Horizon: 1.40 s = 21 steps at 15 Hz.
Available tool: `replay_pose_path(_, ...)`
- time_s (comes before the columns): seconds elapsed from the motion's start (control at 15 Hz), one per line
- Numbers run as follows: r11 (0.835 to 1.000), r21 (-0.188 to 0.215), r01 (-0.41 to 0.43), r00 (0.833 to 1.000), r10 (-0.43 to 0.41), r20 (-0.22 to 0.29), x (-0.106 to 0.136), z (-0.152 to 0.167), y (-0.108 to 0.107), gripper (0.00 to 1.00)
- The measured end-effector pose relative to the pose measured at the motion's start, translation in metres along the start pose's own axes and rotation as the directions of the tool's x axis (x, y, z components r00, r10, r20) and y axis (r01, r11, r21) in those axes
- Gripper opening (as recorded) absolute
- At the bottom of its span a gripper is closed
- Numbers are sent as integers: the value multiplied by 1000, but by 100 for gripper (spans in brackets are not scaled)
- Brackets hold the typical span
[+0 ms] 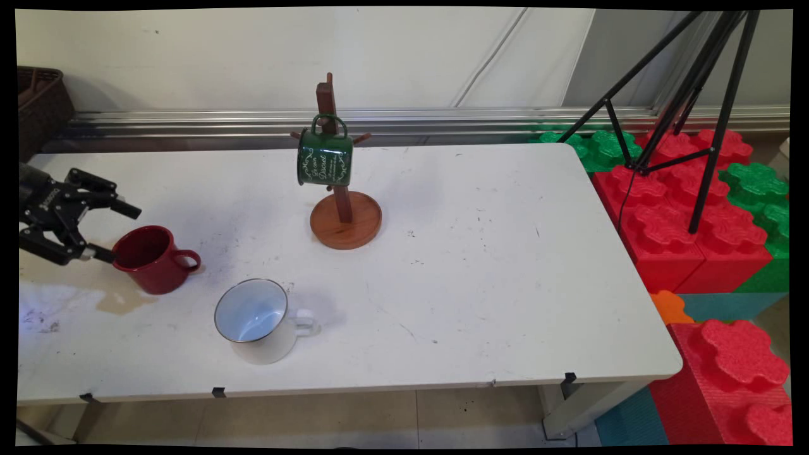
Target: Pick up the green mug from the rack
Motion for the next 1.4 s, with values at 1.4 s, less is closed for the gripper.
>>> replay_pose_path(1.4, 986, -93, 138, 911, -163, -378, 67, 32, -11, 100)
